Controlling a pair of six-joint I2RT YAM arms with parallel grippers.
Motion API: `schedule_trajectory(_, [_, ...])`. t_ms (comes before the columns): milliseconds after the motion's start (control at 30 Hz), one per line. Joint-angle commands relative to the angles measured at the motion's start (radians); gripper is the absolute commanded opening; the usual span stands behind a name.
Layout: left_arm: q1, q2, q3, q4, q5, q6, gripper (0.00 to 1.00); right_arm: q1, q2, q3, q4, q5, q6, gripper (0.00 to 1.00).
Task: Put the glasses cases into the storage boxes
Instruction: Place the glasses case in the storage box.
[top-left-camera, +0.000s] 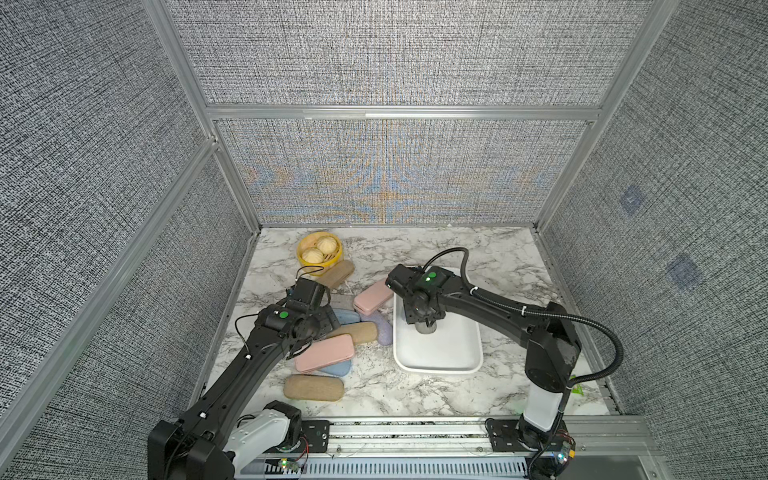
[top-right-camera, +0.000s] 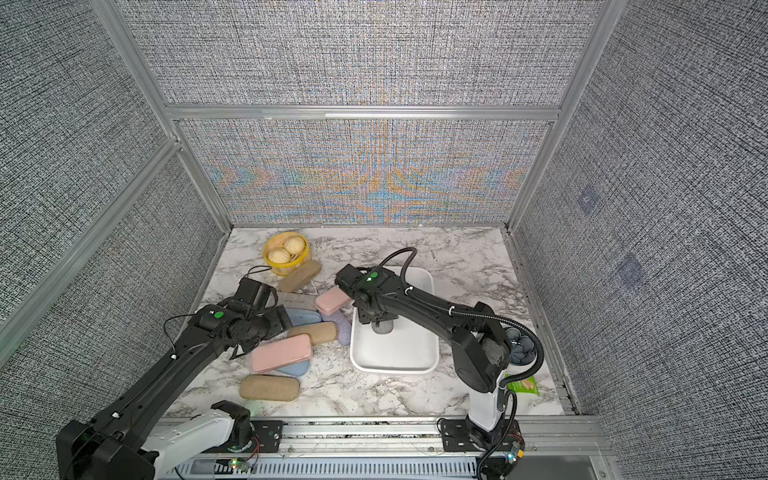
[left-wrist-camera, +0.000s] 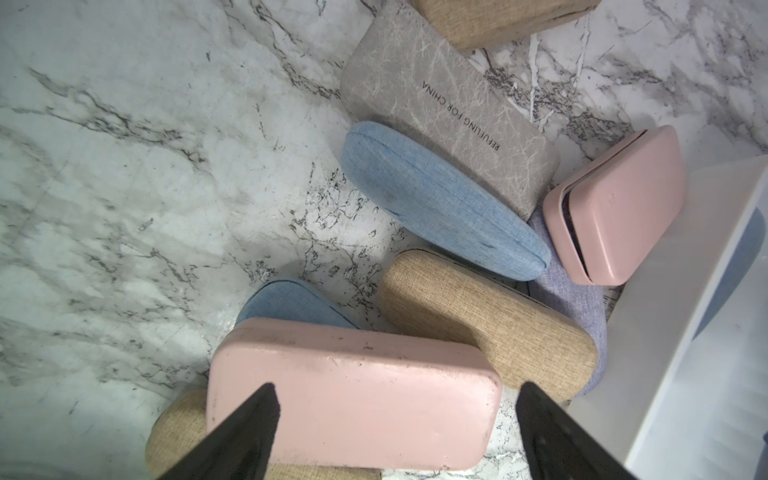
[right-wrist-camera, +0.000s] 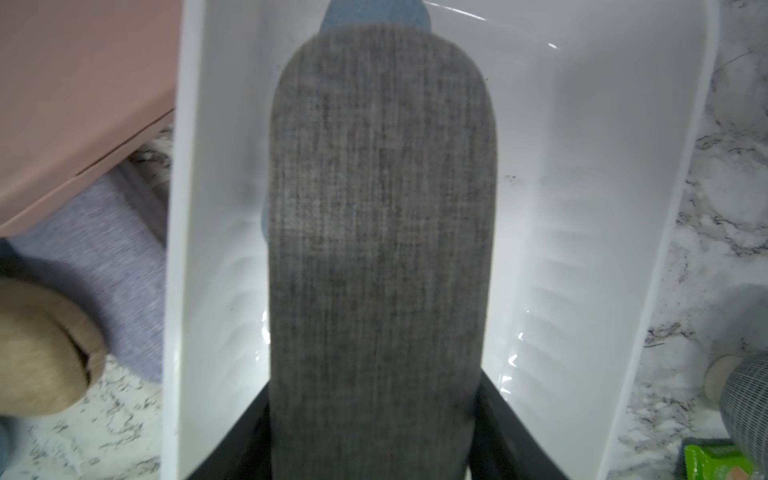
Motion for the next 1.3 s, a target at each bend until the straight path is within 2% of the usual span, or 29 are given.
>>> schedule_trajectory(0, [0.0,-0.002,-0.008,0.012,-0.006,0.005,0.9,-0.049,0.014,-0.014,0.064,-0.015,-0.03,0.52])
schedule_trajectory(300, [0.0,-0.003,0.001,0.029,-0.03,0.005,0.87,-0.132,0.101,-0.031,0.141,-0.055,-0.035,0.52])
schedule_trajectory(800, [-0.001,0.017,0.015,0.043,-0.016,0.022,0.85,-0.175,0.162,-0.009,0.152,-0.041,-0.001,0.52])
schedule_trajectory(1133, [-0.001,0.017,0.016,0.035,-0.027,0.034,0.85,-0.192,0.15,-0.063,0.245,-0.031,-0.152,0.52])
schedule_trajectory(1267, [-0.001,0.013,0.018,0.031,-0.042,0.034,0.86,-0.195,0.153,-0.075,0.262,-0.039,-0.163,0.52])
